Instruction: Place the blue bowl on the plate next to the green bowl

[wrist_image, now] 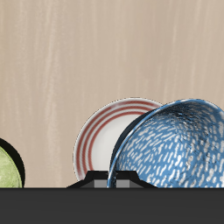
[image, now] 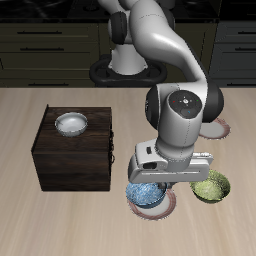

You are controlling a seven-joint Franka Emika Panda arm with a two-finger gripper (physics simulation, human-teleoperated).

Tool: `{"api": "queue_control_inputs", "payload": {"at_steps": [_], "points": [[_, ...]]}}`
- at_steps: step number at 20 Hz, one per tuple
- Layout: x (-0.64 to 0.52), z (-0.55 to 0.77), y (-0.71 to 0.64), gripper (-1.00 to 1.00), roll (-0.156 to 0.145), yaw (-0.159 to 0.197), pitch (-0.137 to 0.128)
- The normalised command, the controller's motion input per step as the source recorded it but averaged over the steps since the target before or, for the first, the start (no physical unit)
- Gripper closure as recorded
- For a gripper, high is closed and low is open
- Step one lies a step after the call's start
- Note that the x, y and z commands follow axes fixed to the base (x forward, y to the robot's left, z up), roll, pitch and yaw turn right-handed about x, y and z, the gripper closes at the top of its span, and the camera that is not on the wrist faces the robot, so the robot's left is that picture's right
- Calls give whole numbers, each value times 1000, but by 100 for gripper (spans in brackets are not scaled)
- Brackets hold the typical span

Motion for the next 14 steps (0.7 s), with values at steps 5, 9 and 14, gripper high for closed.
{"api": "queue_control_inputs", "payload": {"at_steps": [5, 9, 14], "points": [[-67, -211, 6, 100, -20, 7, 50], [-58, 25, 9, -100, -17, -15, 20], [-96, 129, 34, -100, 12, -7, -23]]}}
